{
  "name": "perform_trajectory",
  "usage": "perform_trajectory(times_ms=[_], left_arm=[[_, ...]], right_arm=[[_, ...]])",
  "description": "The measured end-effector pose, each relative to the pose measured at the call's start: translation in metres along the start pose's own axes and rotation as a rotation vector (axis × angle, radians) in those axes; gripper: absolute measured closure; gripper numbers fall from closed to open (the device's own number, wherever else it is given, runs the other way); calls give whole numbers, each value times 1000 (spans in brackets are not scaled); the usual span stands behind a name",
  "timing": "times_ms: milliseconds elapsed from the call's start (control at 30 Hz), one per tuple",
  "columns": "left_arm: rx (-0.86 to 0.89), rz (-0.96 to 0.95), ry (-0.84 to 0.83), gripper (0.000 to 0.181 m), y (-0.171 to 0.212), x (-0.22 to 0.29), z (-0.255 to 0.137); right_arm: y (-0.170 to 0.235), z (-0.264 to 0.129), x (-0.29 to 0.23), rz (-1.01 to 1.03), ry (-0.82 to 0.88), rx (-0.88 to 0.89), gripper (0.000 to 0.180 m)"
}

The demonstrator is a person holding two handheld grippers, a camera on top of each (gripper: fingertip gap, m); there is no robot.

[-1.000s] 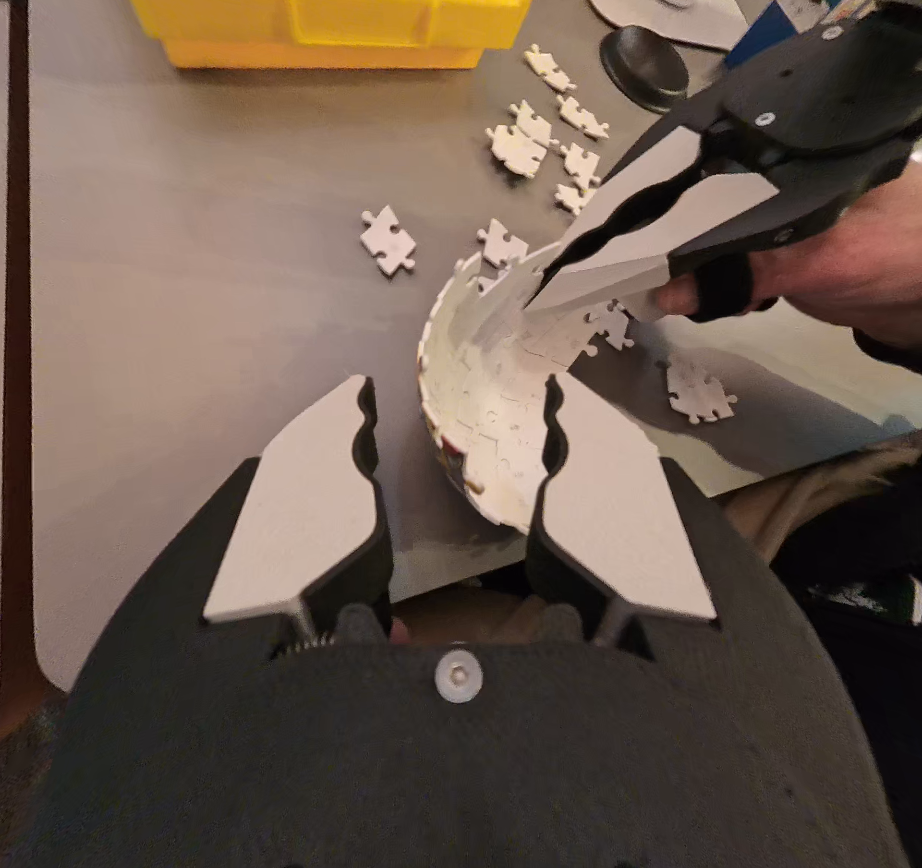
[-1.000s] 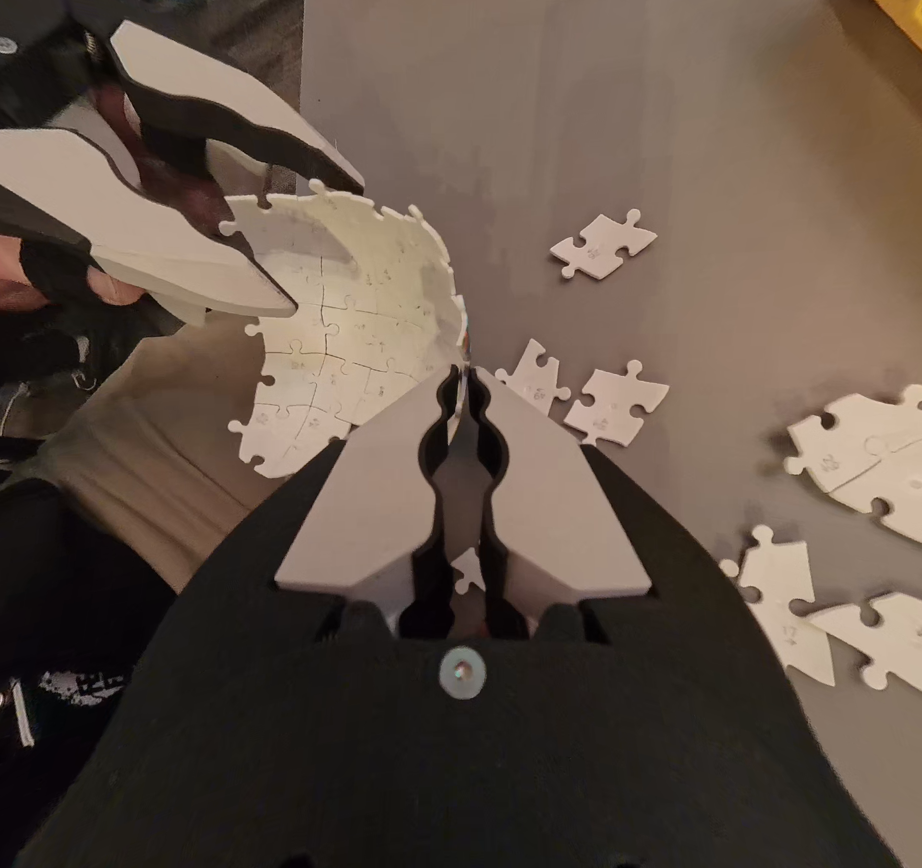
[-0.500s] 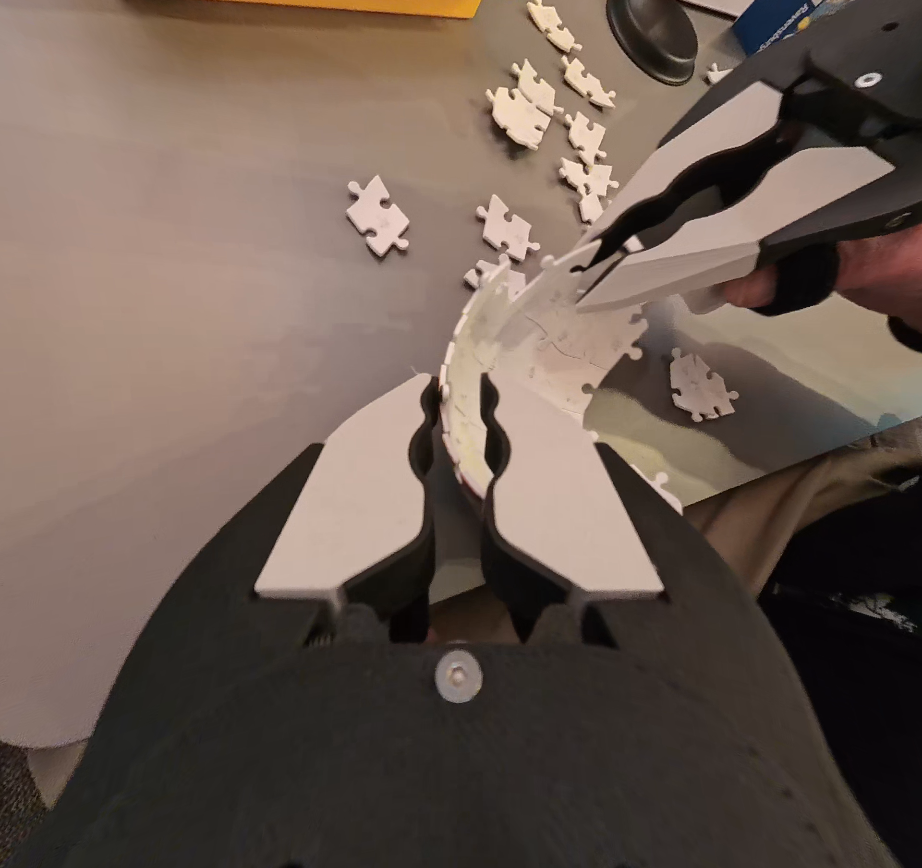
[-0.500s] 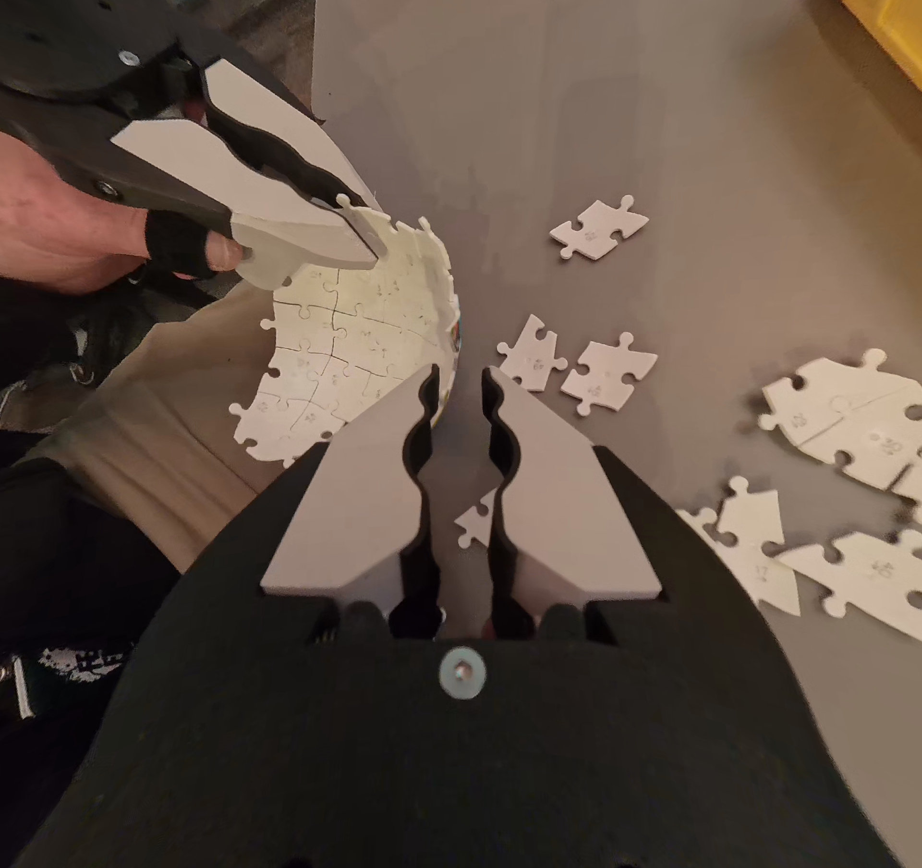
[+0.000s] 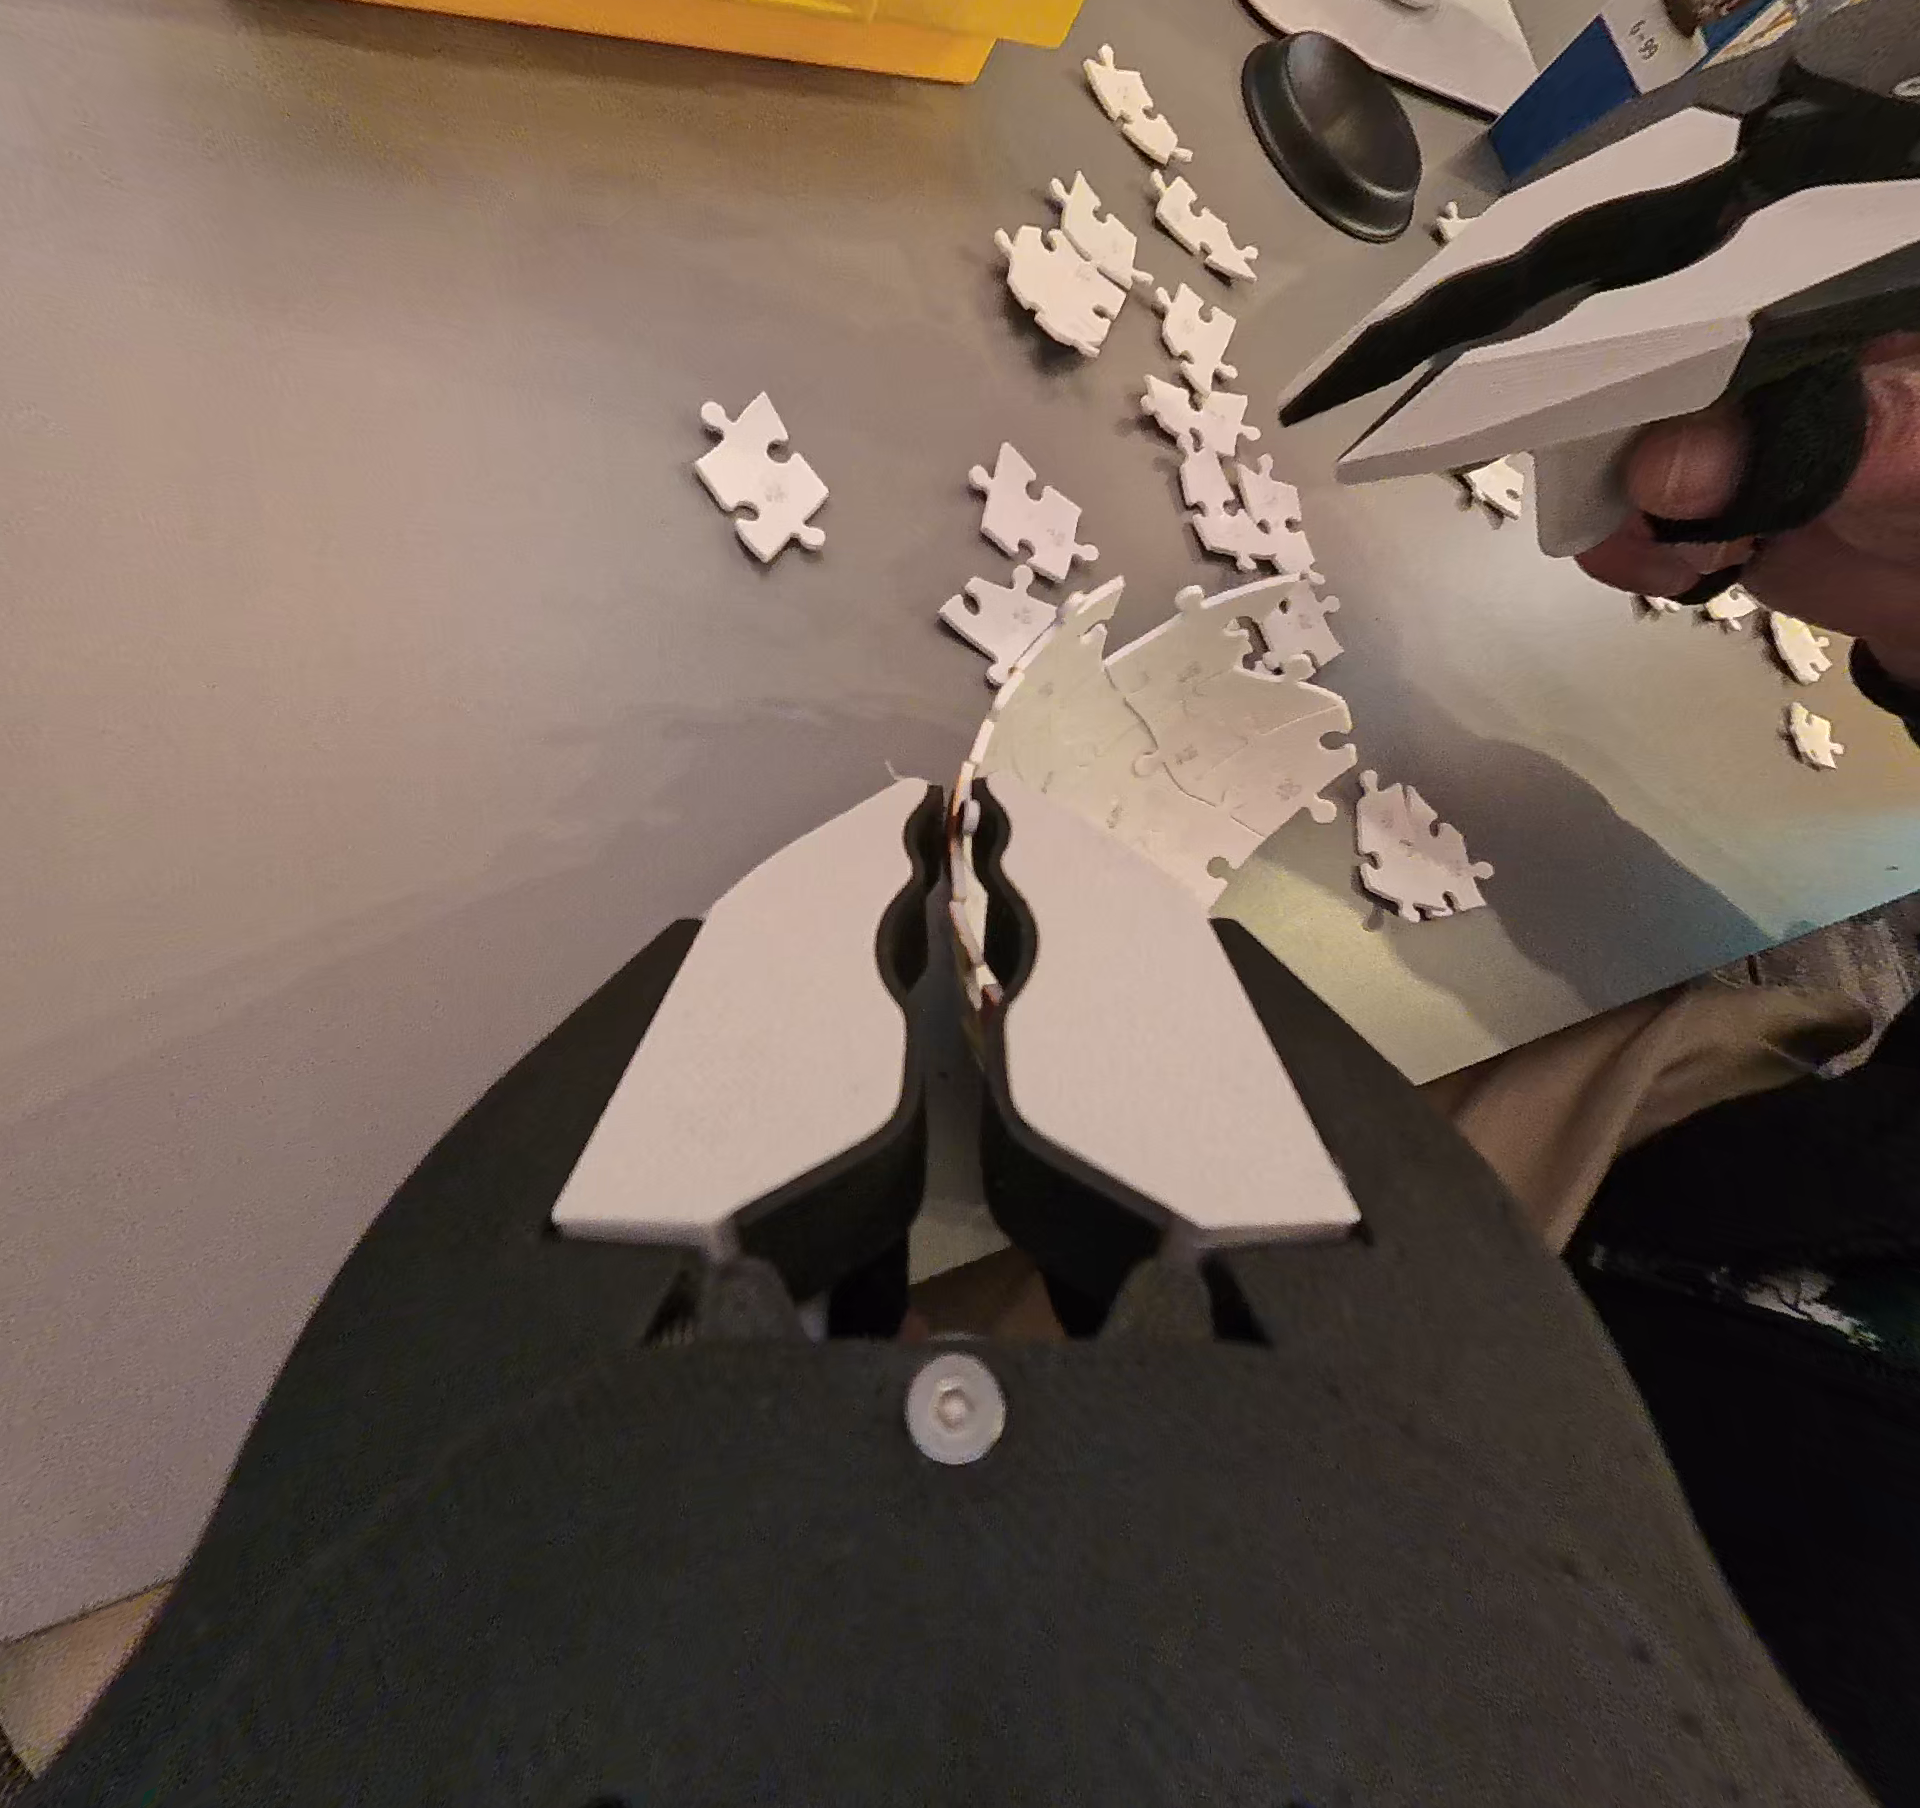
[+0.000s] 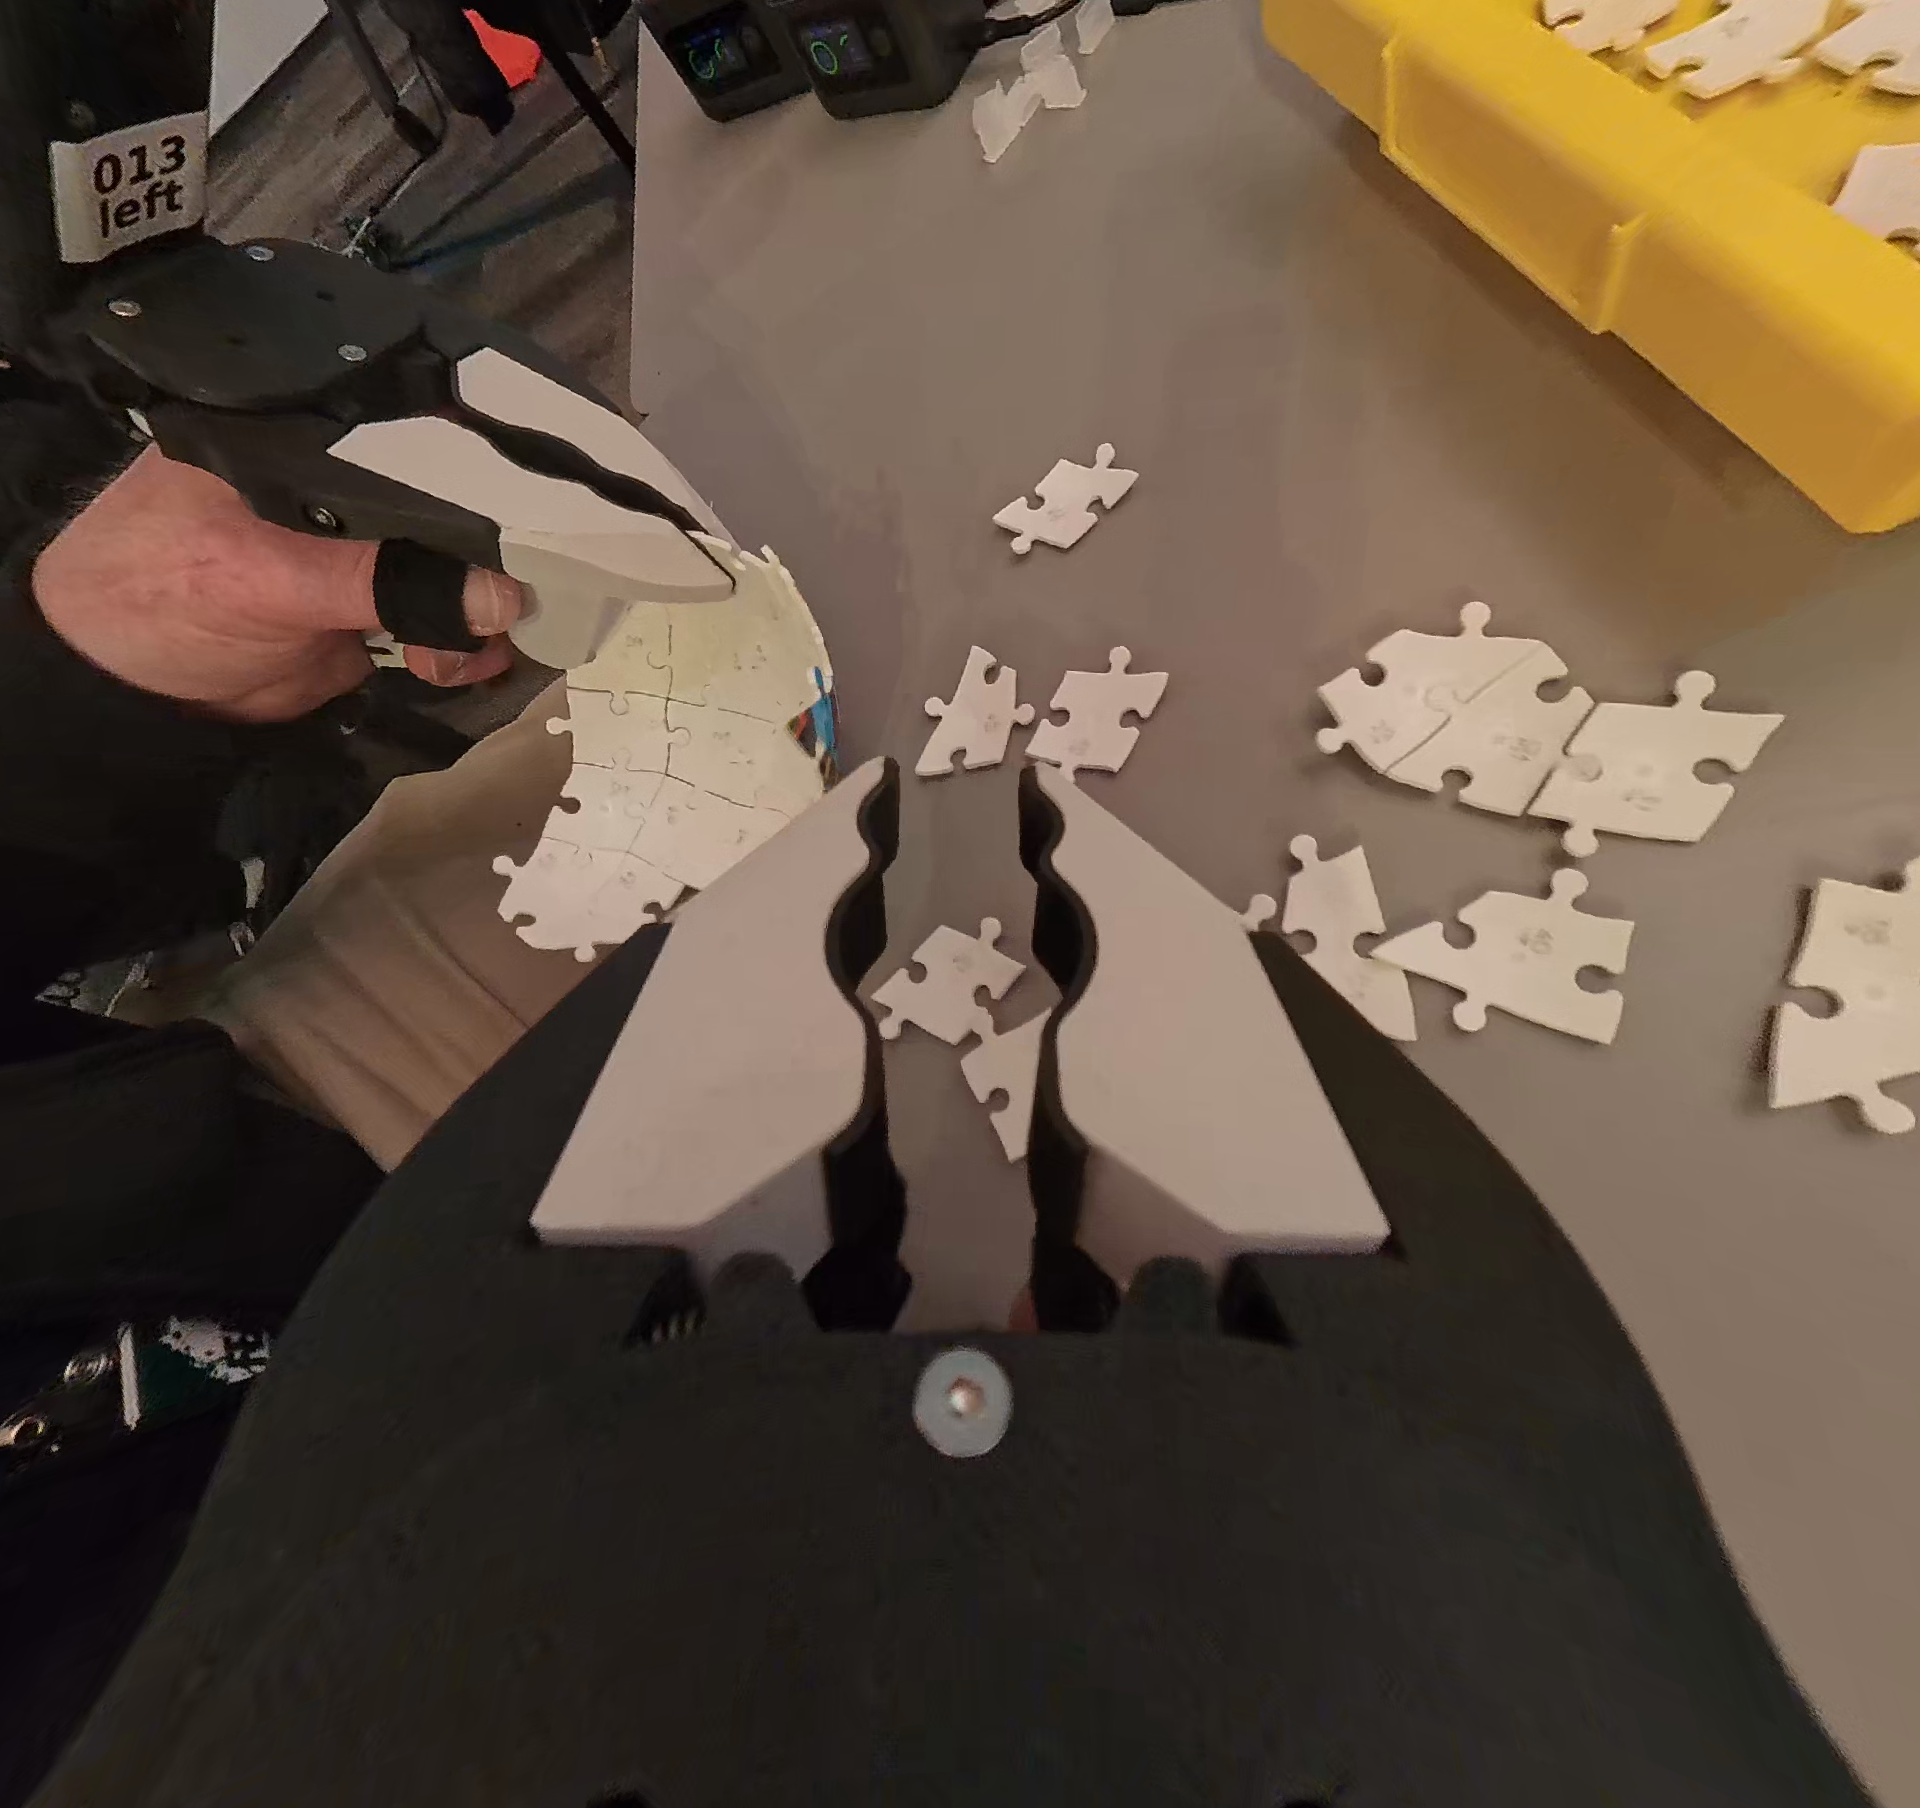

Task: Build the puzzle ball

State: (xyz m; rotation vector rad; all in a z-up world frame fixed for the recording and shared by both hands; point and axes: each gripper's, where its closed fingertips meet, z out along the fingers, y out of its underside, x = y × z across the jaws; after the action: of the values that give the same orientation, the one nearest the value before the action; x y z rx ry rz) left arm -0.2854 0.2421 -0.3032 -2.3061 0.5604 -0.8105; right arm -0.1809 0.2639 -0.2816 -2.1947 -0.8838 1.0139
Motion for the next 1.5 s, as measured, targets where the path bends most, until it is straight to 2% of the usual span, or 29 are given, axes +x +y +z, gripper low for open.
perform_trajectory(times_ms=[300, 533, 700, 867, 1033, 1067, 1233, 1500], left_arm=[[17, -24, -7, 176, -2, -5, -3], [22, -44, -20, 176, -1, -13, -9], [26, -71, -35, 176, 0, -22, -16], [34, -103, -51, 175, 1, -34, -23], [39, -124, -60, 175, 2, -42, -28], [40, -126, -60, 175, 2, -43, -29], [47, -132, -61, 176, 1, -44, -28], [73, -140, -36, 175, -3, -32, -15]], right_arm=[[4, -4, 11, -8, 41, -10, 156], [15, 4, 21, -107, 109, -70, 149], [20, 23, 24, -358, 233, -171, 147], [25, 51, -4, -509, 165, -207, 139], [23, 76, -4, -544, 158, -217, 148], [23, 78, -1, -544, 167, -216, 157], [22, 68, 15, -504, 199, -204, 161], [41, 14, 50, -405, 234, -296, 164]])
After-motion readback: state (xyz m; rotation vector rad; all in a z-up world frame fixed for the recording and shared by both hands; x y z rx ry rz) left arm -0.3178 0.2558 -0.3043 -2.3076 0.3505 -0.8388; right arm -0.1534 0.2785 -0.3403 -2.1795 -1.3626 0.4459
